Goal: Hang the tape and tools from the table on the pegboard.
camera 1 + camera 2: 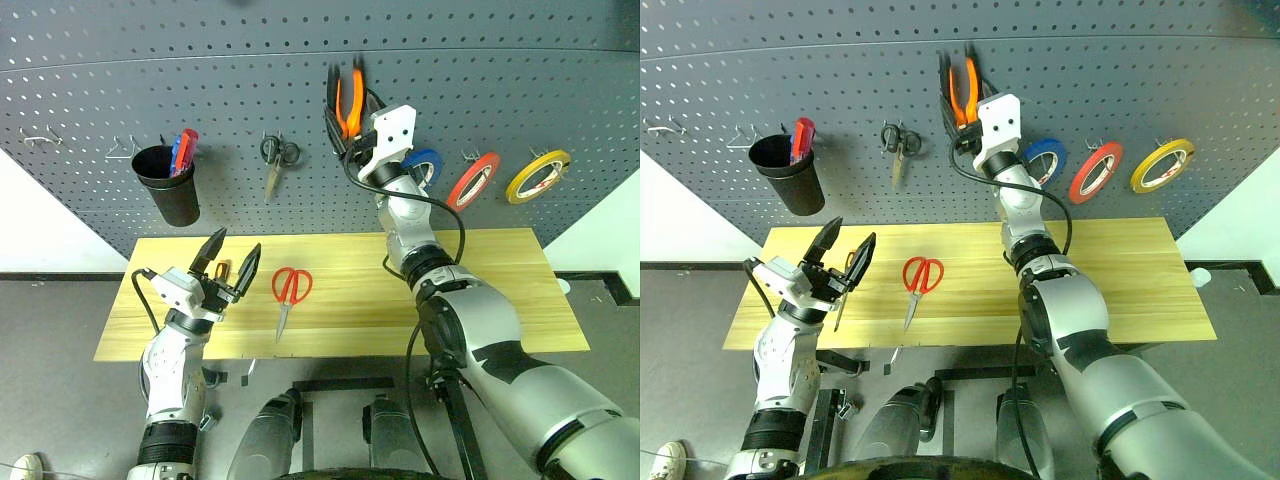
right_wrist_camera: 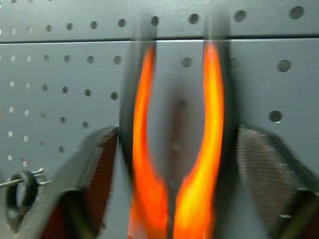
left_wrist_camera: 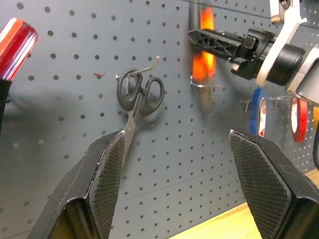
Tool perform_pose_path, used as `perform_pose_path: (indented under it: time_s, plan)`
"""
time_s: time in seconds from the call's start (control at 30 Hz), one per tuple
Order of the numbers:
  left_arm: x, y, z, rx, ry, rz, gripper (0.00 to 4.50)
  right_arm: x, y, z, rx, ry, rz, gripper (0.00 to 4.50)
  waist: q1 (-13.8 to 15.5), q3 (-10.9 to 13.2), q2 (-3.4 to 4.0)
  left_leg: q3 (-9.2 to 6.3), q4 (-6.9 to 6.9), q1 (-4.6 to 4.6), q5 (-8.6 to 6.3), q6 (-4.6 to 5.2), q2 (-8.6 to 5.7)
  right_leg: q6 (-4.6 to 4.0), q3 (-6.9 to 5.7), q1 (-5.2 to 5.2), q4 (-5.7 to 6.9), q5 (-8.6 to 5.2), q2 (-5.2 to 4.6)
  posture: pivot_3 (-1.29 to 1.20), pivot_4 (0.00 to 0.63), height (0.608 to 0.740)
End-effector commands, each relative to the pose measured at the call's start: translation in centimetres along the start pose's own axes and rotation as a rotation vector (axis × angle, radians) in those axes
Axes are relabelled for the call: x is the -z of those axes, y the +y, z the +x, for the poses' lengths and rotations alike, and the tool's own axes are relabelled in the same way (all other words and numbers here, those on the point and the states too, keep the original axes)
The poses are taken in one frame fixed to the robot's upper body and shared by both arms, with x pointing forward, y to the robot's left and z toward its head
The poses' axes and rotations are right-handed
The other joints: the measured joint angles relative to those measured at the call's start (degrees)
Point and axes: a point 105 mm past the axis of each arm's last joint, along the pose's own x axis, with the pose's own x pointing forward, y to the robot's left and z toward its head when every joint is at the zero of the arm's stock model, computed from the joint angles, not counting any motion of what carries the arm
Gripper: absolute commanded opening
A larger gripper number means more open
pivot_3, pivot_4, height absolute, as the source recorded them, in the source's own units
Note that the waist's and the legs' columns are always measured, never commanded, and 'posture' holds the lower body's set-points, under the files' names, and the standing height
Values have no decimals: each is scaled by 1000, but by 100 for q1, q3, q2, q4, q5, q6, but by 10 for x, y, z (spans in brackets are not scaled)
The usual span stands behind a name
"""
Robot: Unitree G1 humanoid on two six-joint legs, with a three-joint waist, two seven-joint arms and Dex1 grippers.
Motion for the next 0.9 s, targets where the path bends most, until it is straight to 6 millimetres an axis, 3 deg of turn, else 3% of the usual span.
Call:
perform_pose_path:
  time_s: [0.03, 0.2, 0.43, 0.53, 0.63, 0.73, 0.8, 0.83, 0.9]
  plan:
    - [-9, 3, 4, -5, -53, 20, 3487, -8, -6, 3, 28, -30, -14, 4456, 5, 0, 0, -1, 2, 0, 2, -2, 1, -2, 0, 0, 1, 2, 2, 47, 142, 725]
    - [-9, 2, 6, -4, -61, 22, 3487, -19, -9, 2, 35, -90, -64, 4456, 8, -1, 0, -4, 2, 0, 8, -9, 5, -6, 0, -1, 2, 3, 9, 50, 135, 725]
    - [-23, 6, 0, -2, -81, 30, 3487, -57, -27, -21, 51, -308, -206, 4456, 18, -2, -2, -3, -1, -3, 8, -9, 5, -5, 0, -3, -1, 4, 9, 37, 130, 725]
    - [-29, 8, -11, -10, -64, 19, 3487, -71, -18, -38, -17, -362, -246, 4456, -5, -3, -3, -1, -2, -2, 8, -9, 8, -5, 0, -5, 1, 4, 9, 21, 131, 725]
    - [-21, 7, -22, -27, 16, -4, 3487, -79, 2, -62, -164, -334, -260, 4456, -11, -4, -1, -2, -4, -2, 7, -8, 18, -6, 3, -5, 0, 3, 11, 9, 137, 725]
    - [5, 12, -27, -113, 190, -17, 3487, -70, 22, -89, -331, -203, -234, 4456, 16, -4, -2, -4, 2, -2, 6, -8, 24, -6, 6, -4, 0, 3, 11, 8, 141, 725]
    - [44, 8, -26, -246, 442, -47, 3487, -25, 22, -145, -494, 166, -209, 4456, 9, -4, -2, 0, 9, -1, 7, -8, 28, -7, 6, -1, -2, 2, 14, -10, 146, 725]
    - [54, 6, -27, -283, 510, -53, 3487, -14, 22, -164, -536, 277, -198, 4456, 210, -13, -2, 2, 13, 2, 8, -10, 33, -20, 8, 3, -3, 4, 19, -13, 146, 725]
    - [67, 3, -26, -353, 619, -69, 3655, -5, 20, -188, -590, 399, -155, 4488, 195, -17, -28, -7, 33, 7, -2, 9, 53, -23, -46, 63, -61, -17, 8, -20, 144, 725]
